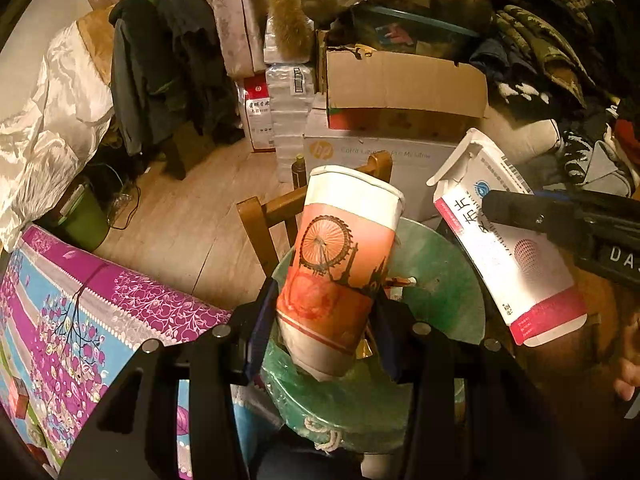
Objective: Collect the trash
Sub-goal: 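Hold the paper cup and white box above the green bin, then open both tools over the bin to drop the cup and box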
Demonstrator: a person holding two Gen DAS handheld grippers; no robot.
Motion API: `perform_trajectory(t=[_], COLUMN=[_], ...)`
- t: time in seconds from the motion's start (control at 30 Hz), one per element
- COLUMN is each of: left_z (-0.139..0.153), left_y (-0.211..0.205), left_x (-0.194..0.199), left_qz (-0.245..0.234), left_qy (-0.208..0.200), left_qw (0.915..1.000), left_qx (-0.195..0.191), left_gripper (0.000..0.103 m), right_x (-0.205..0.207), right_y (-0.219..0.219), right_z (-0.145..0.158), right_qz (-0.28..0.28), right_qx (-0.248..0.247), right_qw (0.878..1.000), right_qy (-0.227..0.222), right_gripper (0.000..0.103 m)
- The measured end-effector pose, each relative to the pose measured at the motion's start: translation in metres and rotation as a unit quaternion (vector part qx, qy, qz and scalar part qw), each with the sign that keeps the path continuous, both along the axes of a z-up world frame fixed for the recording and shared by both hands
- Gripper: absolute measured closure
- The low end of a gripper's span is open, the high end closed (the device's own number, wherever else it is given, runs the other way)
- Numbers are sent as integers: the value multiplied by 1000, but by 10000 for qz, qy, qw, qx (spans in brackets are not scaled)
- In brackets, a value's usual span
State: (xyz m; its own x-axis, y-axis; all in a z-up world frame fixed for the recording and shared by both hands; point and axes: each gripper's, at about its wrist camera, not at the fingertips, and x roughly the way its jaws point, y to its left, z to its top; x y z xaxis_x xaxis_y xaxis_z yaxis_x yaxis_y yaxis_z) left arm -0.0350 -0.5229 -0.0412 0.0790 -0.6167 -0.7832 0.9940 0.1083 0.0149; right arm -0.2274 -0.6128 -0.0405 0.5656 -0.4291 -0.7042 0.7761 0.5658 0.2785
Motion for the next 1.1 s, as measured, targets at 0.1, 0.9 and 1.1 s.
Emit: perform_trajectory(t=[0.1,0.9,1.1], left_z=[0,8,14], left_y=[-1,2,10], left_x=[0,-5,1], left_qz=[1,-8,191], left_qy=[7,-417,-592], left_qw=[10000,9986,9971], left_qx=[2,-322,-446], left_gripper=[59,23,23], right_x=[3,-7,-6], right_y=[-2,-7,-3], right_z=[-1,8,22], right_qz=[32,-137,-107], right_qx=[-6,-223,-423], right_qw=[10000,9997,9990], right_qy=[15,24,-79], right_gripper=[83,68,68])
